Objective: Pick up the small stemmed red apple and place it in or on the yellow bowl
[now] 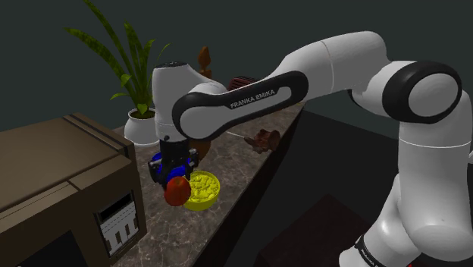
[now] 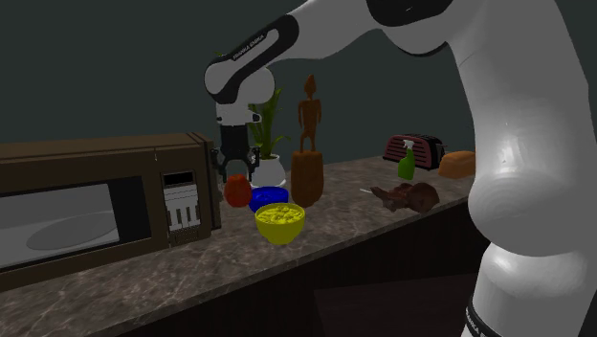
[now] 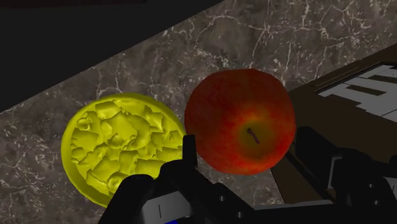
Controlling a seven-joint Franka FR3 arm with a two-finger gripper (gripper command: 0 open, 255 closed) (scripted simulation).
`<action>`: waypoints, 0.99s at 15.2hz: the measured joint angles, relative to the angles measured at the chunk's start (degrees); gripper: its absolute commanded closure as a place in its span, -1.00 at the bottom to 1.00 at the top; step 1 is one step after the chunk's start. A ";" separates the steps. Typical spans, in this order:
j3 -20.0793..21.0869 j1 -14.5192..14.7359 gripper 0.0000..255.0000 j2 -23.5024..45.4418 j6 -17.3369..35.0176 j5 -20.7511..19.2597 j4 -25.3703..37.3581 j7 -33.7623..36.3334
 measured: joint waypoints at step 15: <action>-3.56 -10.42 1.00 -2.64 -3.20 1.94 0.95 -14.55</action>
